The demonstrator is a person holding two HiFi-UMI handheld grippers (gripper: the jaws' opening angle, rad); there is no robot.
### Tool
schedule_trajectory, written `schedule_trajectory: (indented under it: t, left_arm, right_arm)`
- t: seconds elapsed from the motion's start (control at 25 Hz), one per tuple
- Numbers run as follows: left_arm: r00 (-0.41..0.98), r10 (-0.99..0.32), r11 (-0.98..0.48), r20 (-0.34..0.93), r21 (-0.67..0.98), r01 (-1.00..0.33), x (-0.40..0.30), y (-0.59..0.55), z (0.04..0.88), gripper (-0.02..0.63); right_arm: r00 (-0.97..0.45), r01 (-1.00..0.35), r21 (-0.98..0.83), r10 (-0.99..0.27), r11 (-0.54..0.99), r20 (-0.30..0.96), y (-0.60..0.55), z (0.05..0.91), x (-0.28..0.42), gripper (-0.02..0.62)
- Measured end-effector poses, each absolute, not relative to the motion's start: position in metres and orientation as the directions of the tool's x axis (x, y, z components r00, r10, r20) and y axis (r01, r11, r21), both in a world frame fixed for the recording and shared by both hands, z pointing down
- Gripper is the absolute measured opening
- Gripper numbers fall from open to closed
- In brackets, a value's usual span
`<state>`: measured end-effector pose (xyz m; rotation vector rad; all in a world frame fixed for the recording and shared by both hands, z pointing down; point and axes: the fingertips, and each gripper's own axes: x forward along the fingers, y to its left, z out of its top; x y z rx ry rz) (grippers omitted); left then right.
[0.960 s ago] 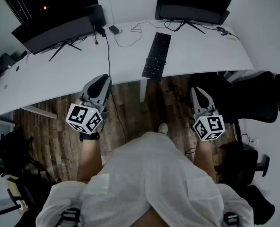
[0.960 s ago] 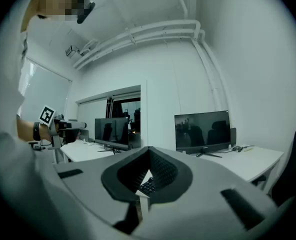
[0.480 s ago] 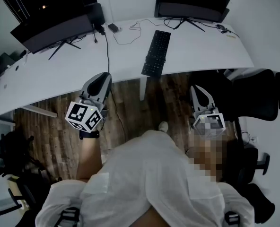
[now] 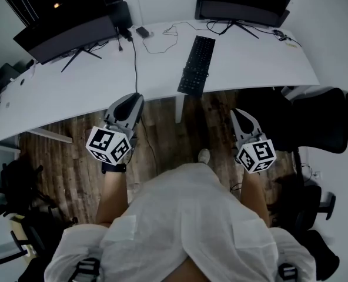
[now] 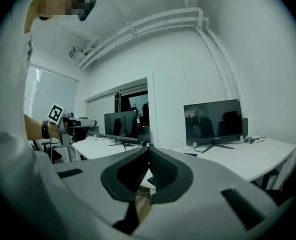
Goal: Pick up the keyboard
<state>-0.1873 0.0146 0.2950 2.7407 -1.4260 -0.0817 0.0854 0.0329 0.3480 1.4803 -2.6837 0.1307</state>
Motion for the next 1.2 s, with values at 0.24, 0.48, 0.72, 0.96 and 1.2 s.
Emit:
schedule_trajectory:
  t: [0.24,0.48,0.72,0.96,1.2]
  left_arm:
    - [0.583,-0.812,-0.578,0.030,0.094,-0.810,-0.174,0.002,0.321,0.038]
    - [0.598,-0.798,-0.586,0.071,0.139,-0.798,-0.150,-0.021,0.349,0.037]
    - [0.608,-0.783,-0.589,0.135,0.156,-0.793,-0.129,-0.050,0.381,0.037]
    - [0.601,-0.776,-0.572,0.189,0.189,-0.798,-0.114,-0.081,0.415,0.037]
    - [0.610,-0.747,-0.578,0.264,0.196,-0.792,-0.096,-0.103,0.455,0.037]
  right_arm:
    - [-0.571,-0.811,0.010,-0.796,0.585,0.199,0.018,0.383,0.071,0.052]
    - [-0.610,-0.766,0.028,-0.739,0.643,0.286,-0.009,0.420,0.059,0.057]
    - [-0.628,-0.695,0.094,-0.665,0.713,0.405,-0.044,0.465,0.037,0.081]
    - [-0.603,-0.589,0.193,-0.586,0.785,0.542,-0.080,0.516,0.020,0.097]
    - [-0.542,-0.457,0.281,-0.515,0.844,0.664,-0.110,0.568,0.015,0.144]
